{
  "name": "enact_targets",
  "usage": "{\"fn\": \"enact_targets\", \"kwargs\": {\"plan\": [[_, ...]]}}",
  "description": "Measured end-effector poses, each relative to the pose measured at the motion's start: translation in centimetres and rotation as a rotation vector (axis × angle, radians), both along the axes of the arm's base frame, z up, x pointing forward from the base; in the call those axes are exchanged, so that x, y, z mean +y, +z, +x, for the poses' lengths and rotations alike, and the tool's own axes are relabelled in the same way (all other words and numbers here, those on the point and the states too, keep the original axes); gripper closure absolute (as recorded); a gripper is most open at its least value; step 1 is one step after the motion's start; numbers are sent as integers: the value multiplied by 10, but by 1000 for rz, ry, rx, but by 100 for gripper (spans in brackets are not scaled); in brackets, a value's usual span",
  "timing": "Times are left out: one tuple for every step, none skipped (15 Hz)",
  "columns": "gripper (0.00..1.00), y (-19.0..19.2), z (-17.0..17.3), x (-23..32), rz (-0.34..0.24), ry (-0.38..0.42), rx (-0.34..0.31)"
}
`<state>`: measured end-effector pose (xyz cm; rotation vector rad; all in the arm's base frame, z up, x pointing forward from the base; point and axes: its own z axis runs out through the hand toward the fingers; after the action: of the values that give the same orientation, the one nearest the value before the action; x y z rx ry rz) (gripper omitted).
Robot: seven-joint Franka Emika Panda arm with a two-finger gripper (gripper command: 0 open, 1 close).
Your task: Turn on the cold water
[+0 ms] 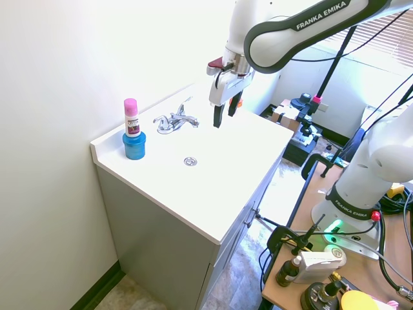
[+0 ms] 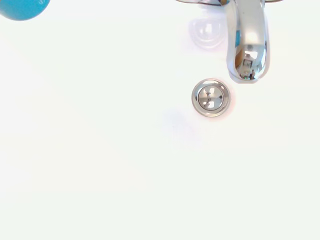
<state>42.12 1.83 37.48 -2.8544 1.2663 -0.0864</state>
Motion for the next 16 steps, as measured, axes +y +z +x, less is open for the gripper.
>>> {"fn": "enact_targets", "kwargs": {"plan": [[0,0,0,0,0,0,1],[0,0,1,0,-1,-2,-5],[0,1,5,-2,-7,-14,-31],[0,2,13,-6,-20,-34,-70],[0,2,23,-12,-42,-52,-111],[0,0,36,-20,-68,-73,-149],[0,-1,51,-27,-93,-88,-186],[0,-3,66,-35,-123,-98,-223],[0,-5,82,-43,-153,-105,-254],[0,-8,97,-50,-186,-110,-279],[0,-10,111,-57,-216,-113,-298],[0,-12,123,-64,-239,-116,-309],[0,-15,136,-69,-254,-115,-319],[0,-19,147,-71,-263,-116,-325],[0,-22,156,-72,-272,-113,-329],[0,-26,165,-72,-280,-110,-331]]}}
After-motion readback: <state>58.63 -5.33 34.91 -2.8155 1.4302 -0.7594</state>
